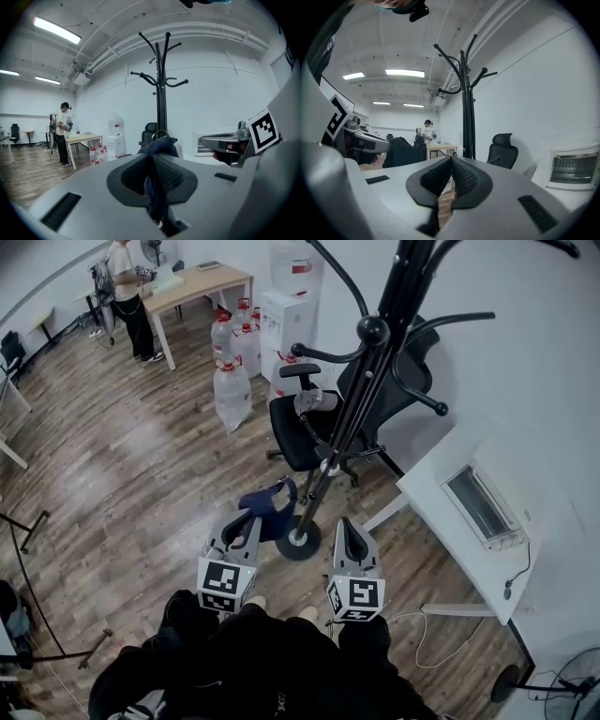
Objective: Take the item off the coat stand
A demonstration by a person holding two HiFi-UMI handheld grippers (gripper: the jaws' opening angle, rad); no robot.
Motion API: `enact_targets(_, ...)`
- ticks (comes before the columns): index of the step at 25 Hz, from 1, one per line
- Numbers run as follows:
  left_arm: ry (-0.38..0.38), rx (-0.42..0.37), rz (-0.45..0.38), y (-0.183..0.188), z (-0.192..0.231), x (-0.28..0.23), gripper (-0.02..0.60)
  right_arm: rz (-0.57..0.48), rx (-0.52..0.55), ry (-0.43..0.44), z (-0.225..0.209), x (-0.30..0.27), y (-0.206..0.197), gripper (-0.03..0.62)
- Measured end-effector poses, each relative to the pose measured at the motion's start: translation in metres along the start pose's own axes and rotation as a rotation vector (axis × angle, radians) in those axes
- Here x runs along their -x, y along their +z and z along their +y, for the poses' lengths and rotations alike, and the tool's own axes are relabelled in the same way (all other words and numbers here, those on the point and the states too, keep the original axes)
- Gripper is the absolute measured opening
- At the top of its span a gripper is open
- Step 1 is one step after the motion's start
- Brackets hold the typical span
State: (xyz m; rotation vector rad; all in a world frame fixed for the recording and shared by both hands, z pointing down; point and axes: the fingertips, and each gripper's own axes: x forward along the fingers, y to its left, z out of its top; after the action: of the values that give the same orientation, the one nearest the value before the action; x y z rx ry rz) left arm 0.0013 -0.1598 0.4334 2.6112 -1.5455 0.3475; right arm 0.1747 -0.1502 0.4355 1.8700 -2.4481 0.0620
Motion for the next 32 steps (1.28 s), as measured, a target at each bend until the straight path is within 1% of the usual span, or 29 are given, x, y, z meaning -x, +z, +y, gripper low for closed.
enact_targets(14,0.001,-0.001,-0.015,0.005,0.0,0.003,0.044,0.019,0.005,0.008,0.005,0.0,-0.003,0.015)
enact_targets(32,0.003,-0.001,-0.02,0.004,0.001,0.012,0.044,0.011,0.008,0.002,0.012,0.008,-0.001,0.015)
